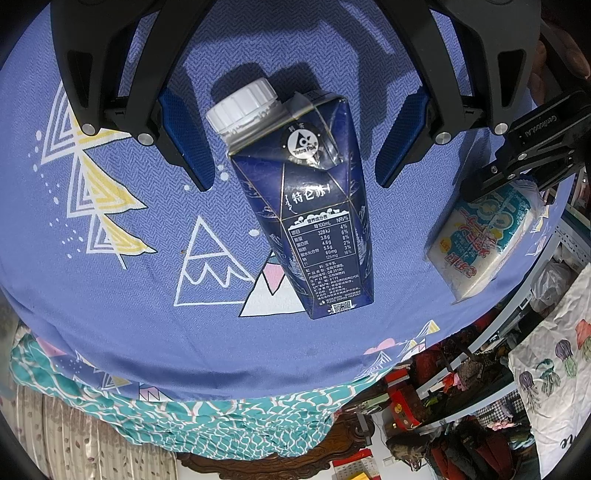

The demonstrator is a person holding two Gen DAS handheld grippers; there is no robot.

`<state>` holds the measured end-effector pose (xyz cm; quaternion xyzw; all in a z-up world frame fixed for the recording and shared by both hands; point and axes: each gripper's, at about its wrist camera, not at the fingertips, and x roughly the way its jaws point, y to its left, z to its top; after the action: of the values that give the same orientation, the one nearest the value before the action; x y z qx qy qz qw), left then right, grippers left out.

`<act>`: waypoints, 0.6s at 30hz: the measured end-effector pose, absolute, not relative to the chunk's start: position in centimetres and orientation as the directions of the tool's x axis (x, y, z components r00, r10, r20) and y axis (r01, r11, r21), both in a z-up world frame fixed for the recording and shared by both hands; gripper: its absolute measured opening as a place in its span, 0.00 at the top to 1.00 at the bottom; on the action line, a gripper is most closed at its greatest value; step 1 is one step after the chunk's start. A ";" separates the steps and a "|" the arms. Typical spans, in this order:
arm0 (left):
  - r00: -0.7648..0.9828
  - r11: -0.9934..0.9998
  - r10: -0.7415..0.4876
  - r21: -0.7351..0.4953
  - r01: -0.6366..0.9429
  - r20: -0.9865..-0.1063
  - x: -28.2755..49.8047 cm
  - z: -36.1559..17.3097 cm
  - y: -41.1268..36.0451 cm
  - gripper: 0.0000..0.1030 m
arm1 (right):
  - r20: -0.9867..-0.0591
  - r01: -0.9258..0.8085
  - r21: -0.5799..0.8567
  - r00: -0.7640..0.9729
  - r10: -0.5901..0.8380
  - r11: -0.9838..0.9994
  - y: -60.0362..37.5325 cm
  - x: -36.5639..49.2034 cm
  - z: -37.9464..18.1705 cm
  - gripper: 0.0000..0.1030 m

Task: Collect trash
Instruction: 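Hold the tissue pack in the left gripper while the right gripper grasps the blue milk carton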

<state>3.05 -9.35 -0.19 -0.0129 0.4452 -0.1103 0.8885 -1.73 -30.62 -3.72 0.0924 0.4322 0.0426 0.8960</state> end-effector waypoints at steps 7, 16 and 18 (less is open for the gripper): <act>0.576 0.973 -0.210 -0.113 0.201 -0.790 3.7 -0.4 -9.5 0.40 | -0.757 0.033 0.220 0.636 0.150 0.975 -31.3 -2.0 -3.6 0.22; 0.560 0.954 -0.268 -0.134 0.268 -0.784 4.1 -0.3 -9.9 0.74 | -0.722 0.113 0.311 0.674 0.156 0.944 -34.6 -5.8 -3.2 0.50; 0.554 0.941 -0.295 -0.135 0.311 -0.779 3.9 -0.1 -10.5 0.74 | -0.718 0.126 0.314 0.680 0.148 0.941 -35.8 -7.2 -2.9 0.50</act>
<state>3.88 -10.55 -0.07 0.0090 0.4399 -0.1718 0.8814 -7.22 -35.78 -2.87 0.1714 0.3997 0.0061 0.9005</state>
